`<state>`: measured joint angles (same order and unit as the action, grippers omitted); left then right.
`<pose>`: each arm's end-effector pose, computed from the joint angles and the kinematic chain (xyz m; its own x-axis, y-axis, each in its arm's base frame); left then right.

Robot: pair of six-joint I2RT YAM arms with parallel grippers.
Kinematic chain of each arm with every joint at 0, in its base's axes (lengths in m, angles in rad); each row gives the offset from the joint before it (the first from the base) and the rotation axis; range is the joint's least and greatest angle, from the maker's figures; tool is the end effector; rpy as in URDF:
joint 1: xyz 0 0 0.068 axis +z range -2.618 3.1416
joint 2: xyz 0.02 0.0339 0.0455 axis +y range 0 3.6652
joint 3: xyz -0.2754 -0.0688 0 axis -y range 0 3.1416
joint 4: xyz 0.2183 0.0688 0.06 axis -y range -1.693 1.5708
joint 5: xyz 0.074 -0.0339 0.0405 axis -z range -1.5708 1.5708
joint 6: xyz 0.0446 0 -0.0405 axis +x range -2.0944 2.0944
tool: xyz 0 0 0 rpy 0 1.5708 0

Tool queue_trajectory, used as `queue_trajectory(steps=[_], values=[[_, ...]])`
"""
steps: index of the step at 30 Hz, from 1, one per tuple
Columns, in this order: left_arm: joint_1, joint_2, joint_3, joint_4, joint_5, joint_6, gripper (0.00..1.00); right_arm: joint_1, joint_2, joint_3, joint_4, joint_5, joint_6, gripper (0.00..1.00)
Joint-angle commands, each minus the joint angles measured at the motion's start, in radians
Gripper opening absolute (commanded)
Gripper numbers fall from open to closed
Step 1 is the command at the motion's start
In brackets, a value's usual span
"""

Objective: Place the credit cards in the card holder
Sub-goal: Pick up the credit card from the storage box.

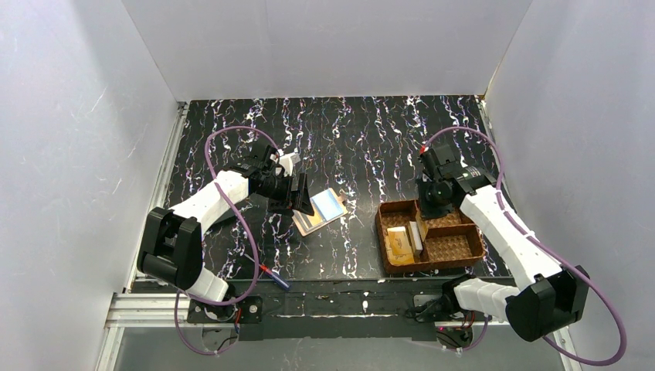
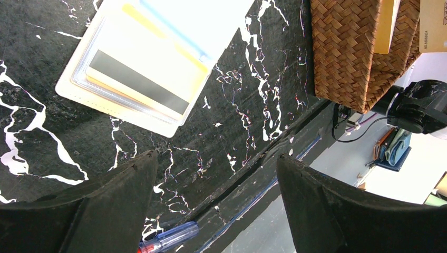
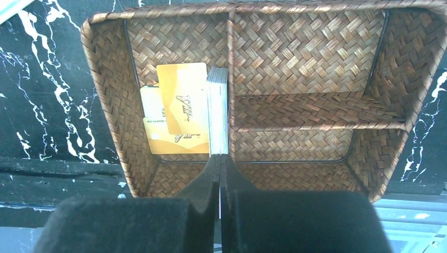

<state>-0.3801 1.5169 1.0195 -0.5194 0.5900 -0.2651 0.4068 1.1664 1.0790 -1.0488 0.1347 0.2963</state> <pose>0.2546 -0.1284 0.2426 -0.9141 0.1308 -0.3837 0.3529 0.7225 -0.5945 0.1715 0.0673 0.3002 -0.8960 -0.0710 -0.4383 -0.0821 0.9966 0.0064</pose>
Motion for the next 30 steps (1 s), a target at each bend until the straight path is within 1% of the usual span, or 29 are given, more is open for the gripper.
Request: queue_trajectory(steps=[1, 4, 6, 7, 9, 11, 13, 15, 16, 19, 20, 23, 26, 30], values=[[-0.003, -0.010, -0.006, -0.006, 0.009, 0.001, 0.82, -0.003, -0.021, 0.074, -0.005, -0.066, -0.014, 0.01], [-0.003, -0.041, 0.004, -0.003, 0.035, -0.027, 0.82, -0.003, -0.023, 0.109, 0.039, -0.213, -0.012, 0.01], [0.000, -0.082, 0.015, 0.001, 0.060, -0.066, 0.83, -0.003, -0.022, 0.119, 0.066, -0.250, -0.011, 0.01], [0.005, -0.107, 0.019, 0.011, 0.087, -0.094, 0.84, -0.004, -0.023, 0.123, 0.087, -0.274, -0.009, 0.01], [0.021, -0.160, 0.009, 0.077, 0.176, -0.189, 0.86, -0.006, -0.019, 0.124, 0.195, -0.391, 0.016, 0.01], [0.035, -0.214, -0.021, 0.205, 0.278, -0.332, 0.88, -0.006, 0.000, 0.099, 0.377, -0.579, 0.112, 0.01], [0.042, -0.264, -0.052, 0.349, 0.330, -0.481, 0.89, -0.006, 0.030, 0.043, 0.645, -0.765, 0.283, 0.01], [0.044, -0.316, -0.089, 0.531, 0.336, -0.625, 0.91, 0.006, 0.064, -0.016, 0.926, -0.854, 0.473, 0.01], [0.044, -0.341, -0.105, 0.585, 0.317, -0.685, 0.93, 0.015, 0.083, -0.028, 1.029, -0.864, 0.538, 0.01], [0.043, -0.421, -0.124, 0.609, 0.214, -0.765, 0.97, 0.045, 0.132, -0.013, 1.182, -0.843, 0.635, 0.01], [0.043, -0.443, -0.136, 0.631, 0.183, -0.794, 0.98, 0.057, 0.140, -0.022, 1.256, -0.836, 0.684, 0.01], [0.035, -0.470, -0.163, 0.731, 0.134, -0.885, 0.98, 0.089, 0.173, -0.075, 1.526, -0.844, 0.866, 0.01], [0.026, -0.488, -0.177, 0.773, 0.096, -0.924, 0.94, 0.106, 0.188, -0.106, 1.636, -0.827, 0.939, 0.01], [0.020, -0.513, -0.189, 0.793, 0.061, -0.939, 0.84, 0.112, 0.197, -0.116, 1.716, -0.816, 0.982, 0.01]])
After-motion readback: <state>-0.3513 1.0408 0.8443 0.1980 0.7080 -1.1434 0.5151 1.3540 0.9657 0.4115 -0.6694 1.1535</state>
